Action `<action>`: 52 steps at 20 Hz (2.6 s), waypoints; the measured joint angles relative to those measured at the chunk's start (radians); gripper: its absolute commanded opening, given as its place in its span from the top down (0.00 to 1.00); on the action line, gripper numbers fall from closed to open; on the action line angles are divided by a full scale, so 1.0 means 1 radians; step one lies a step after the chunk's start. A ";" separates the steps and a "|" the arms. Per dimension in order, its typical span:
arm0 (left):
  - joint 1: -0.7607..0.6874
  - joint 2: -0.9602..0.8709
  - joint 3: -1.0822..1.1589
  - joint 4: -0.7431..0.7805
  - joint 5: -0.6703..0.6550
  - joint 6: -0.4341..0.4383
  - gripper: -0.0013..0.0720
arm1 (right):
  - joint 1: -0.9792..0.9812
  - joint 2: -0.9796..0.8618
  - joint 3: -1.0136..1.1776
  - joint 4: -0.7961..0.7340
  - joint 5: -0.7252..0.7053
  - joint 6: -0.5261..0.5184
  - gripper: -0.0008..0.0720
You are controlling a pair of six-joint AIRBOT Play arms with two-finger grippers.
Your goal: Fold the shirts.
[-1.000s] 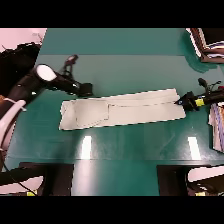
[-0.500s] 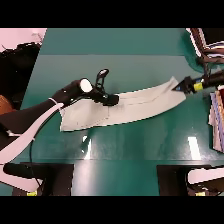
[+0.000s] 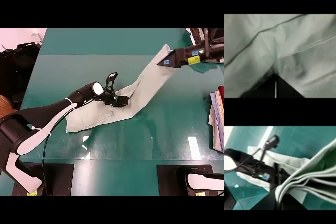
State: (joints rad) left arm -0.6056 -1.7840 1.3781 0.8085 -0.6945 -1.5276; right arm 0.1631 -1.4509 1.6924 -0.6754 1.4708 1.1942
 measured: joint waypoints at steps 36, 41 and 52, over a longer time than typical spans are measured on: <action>0.679 0.753 0.003 0.484 -0.372 -0.010 0.94 | 0.207 -0.126 -0.449 -0.145 -0.290 0.012 0.07; 0.676 0.753 0.003 0.464 -0.367 -0.010 0.94 | 0.214 -0.249 -0.439 -0.040 -0.280 0.016 0.10; 0.675 0.753 0.003 0.425 -0.400 -0.010 0.95 | 0.465 -0.534 -0.056 0.108 -0.247 0.000 0.96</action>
State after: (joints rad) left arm 0.0696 -1.0313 1.3815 1.2335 -1.0946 -1.5372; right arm 0.6281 -1.9846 1.6367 -0.5671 1.2236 1.1942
